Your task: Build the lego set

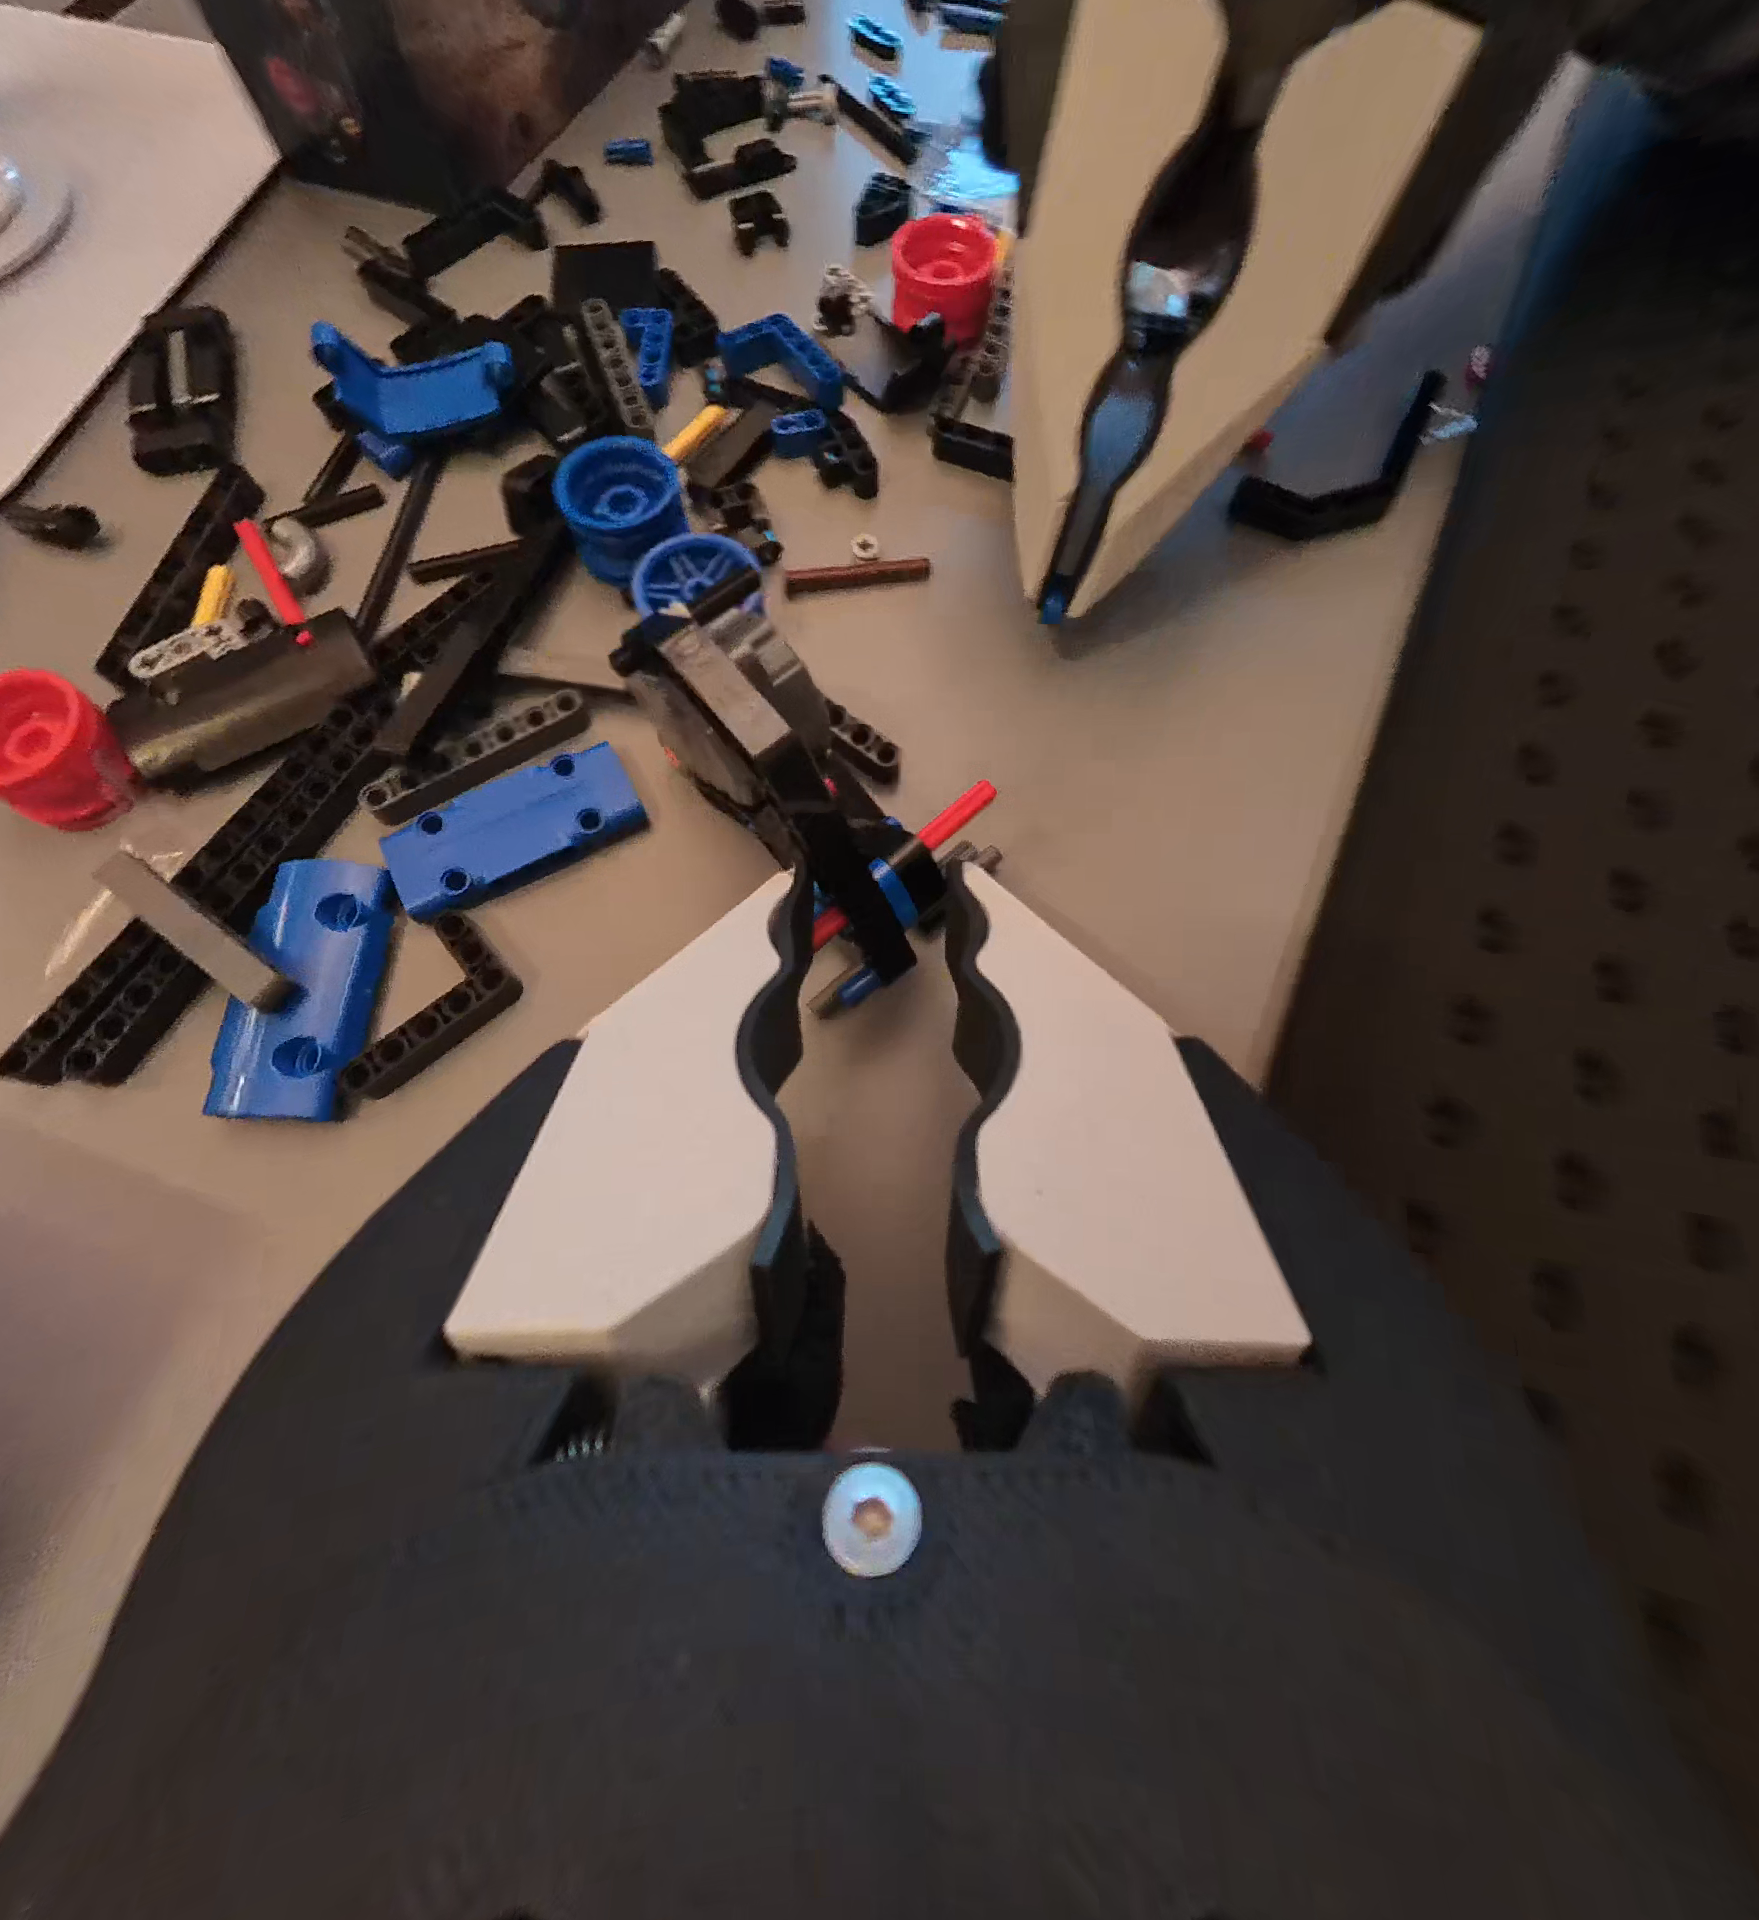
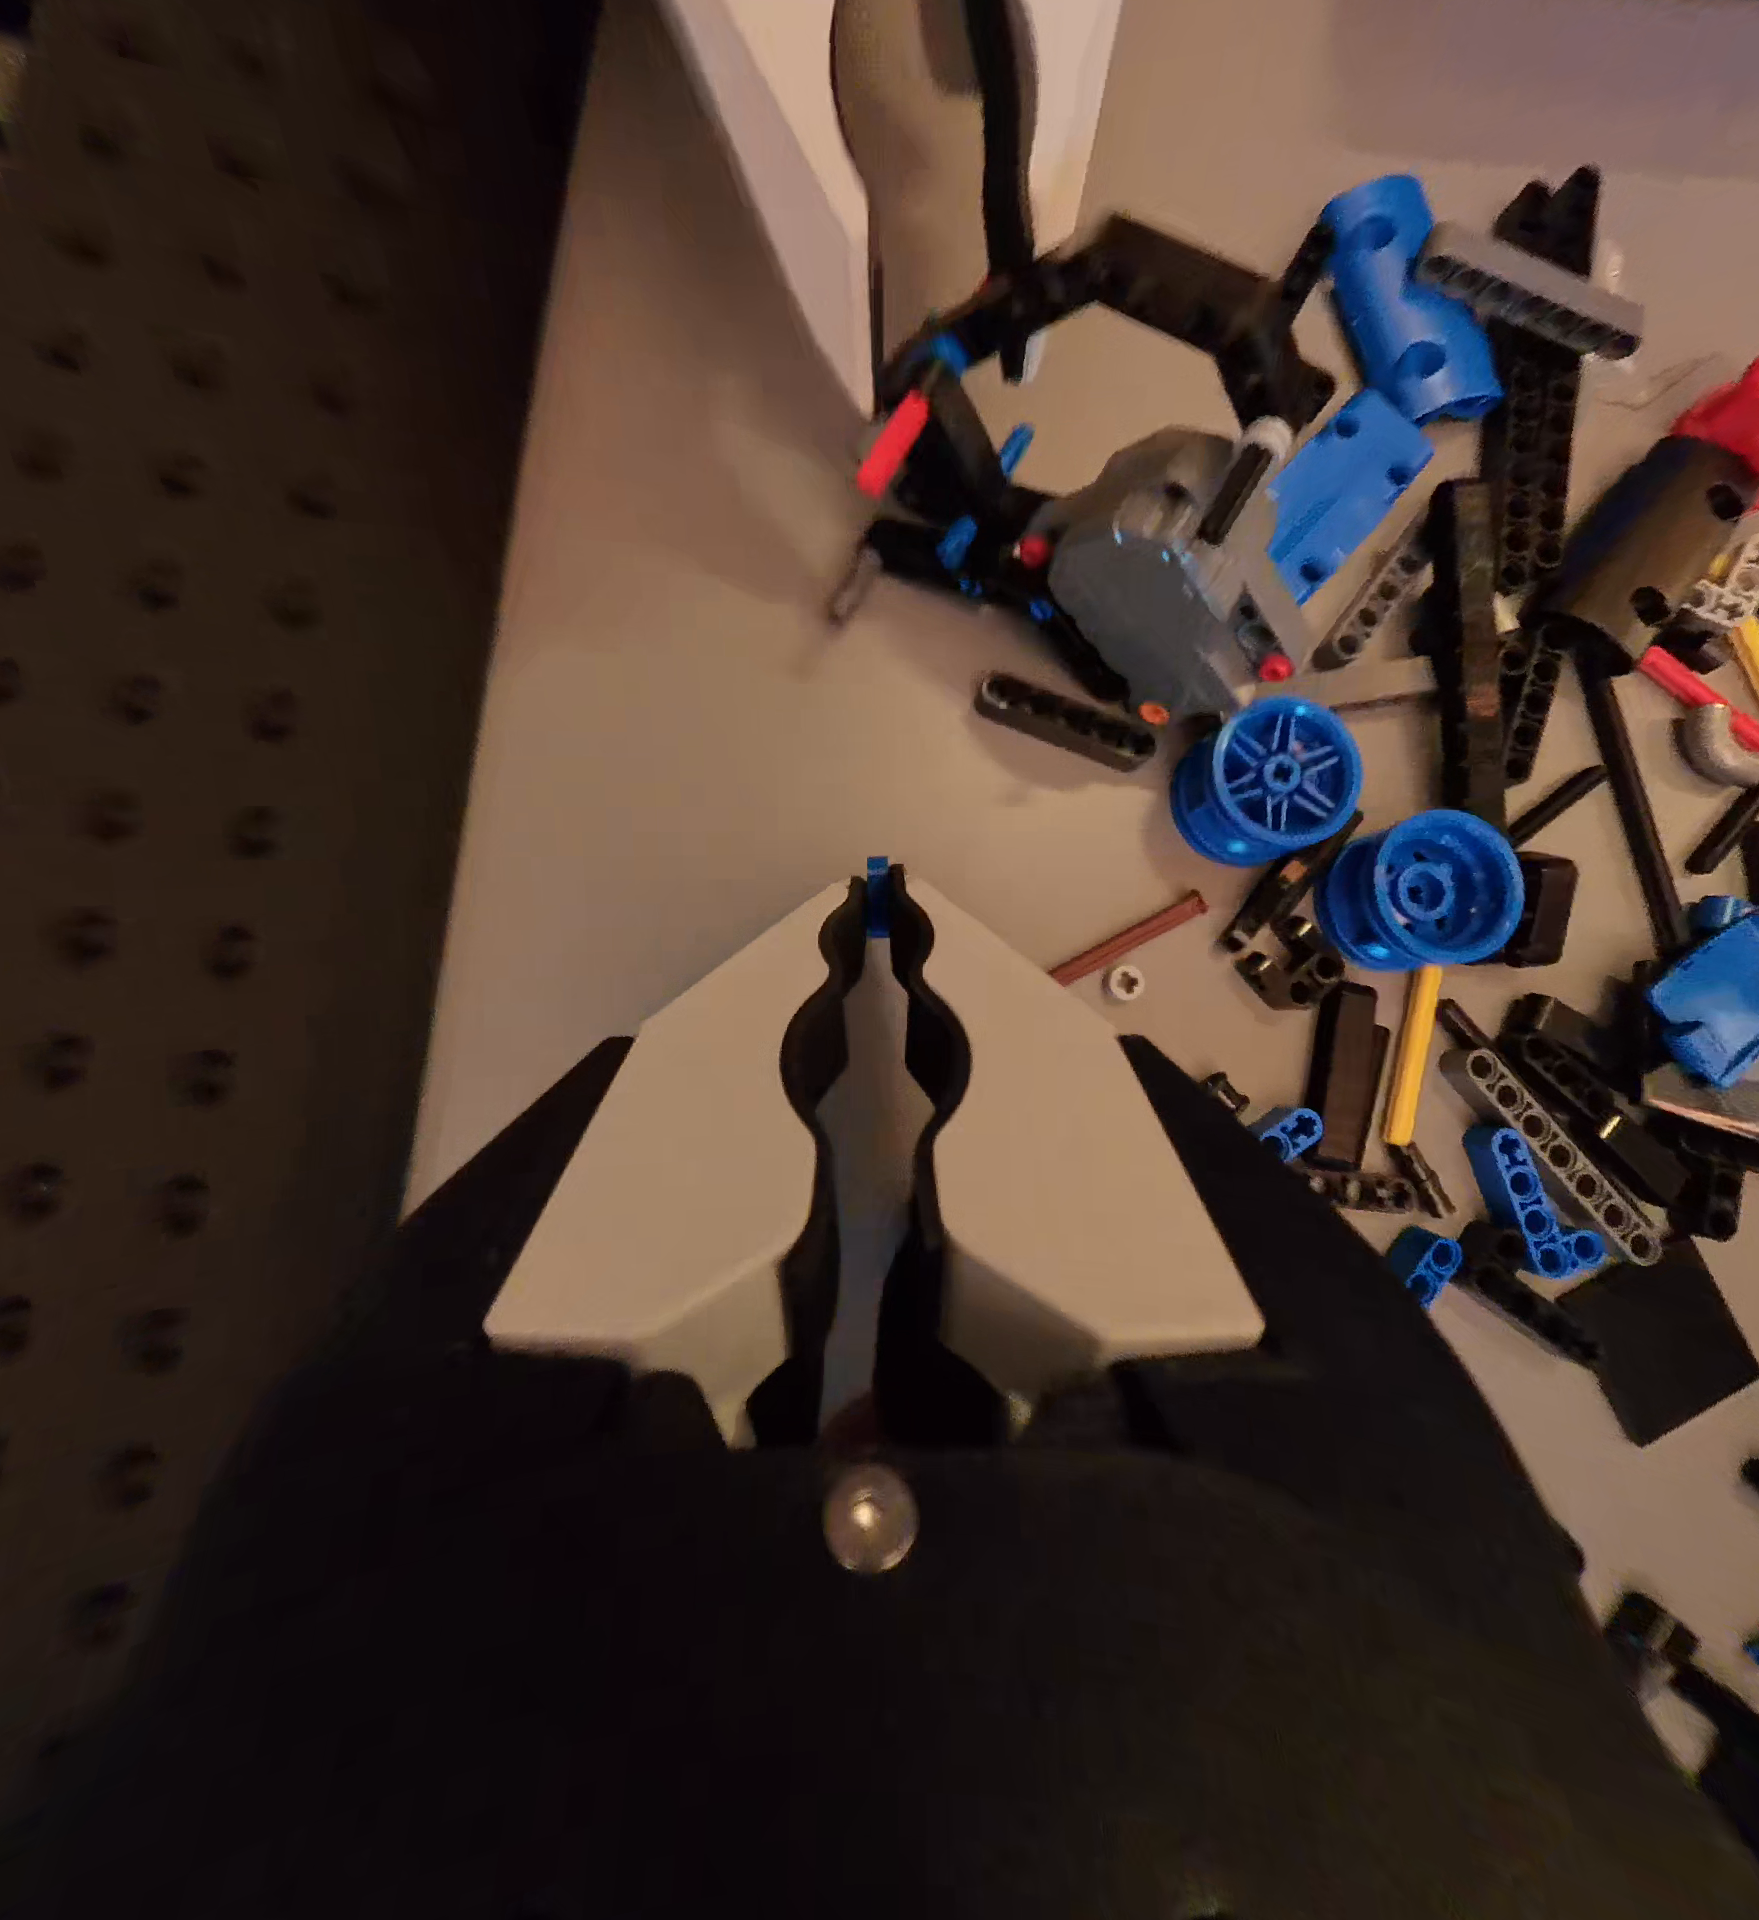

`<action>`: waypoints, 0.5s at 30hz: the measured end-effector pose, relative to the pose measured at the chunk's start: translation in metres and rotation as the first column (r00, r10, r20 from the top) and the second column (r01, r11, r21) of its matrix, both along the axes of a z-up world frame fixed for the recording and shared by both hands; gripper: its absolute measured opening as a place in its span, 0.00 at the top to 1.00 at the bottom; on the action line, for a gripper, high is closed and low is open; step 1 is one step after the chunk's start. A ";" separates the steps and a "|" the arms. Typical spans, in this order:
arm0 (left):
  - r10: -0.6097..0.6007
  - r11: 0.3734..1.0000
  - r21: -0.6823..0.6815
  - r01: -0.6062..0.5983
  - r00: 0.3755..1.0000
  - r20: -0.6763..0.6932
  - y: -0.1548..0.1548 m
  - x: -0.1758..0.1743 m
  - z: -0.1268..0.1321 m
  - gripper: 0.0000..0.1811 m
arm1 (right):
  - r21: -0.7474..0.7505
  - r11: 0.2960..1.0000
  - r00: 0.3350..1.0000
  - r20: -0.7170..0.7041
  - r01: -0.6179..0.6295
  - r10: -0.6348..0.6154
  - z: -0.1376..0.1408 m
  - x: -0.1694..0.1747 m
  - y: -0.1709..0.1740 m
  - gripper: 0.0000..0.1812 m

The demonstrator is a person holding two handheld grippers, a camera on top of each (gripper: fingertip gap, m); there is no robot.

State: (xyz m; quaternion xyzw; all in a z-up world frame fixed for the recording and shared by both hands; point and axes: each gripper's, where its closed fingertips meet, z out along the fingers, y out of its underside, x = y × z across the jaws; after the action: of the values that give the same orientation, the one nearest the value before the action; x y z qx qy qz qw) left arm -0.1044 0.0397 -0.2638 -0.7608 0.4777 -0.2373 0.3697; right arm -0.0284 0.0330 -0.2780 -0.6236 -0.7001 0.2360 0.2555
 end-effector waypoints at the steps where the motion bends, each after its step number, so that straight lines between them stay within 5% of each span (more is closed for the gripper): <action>1: 0.051 0.999 -0.004 -0.051 0.999 0.011 0.003 0.001 0.000 0.87 | -0.014 1.000 0.999 -0.033 0.022 -0.023 0.005 -0.003 0.000 0.99; 4: 0.147 0.989 -0.023 -0.146 0.988 0.037 0.003 0.004 0.000 0.87 | -0.081 0.992 0.987 -0.126 0.094 -0.103 0.019 -0.013 -0.002 0.99; 15: 0.155 0.988 -0.018 -0.155 0.988 0.003 0.001 0.006 -0.003 0.90 | -0.355 0.885 0.867 -0.283 0.302 -0.410 0.034 -0.043 0.004 0.99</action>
State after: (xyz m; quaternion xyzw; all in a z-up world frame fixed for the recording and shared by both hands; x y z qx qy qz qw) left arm -0.0983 0.0402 -0.2668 -0.7983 0.4144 -0.2137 0.3812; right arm -0.0714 0.0375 -0.2438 -0.7224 -0.4708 0.3941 0.3181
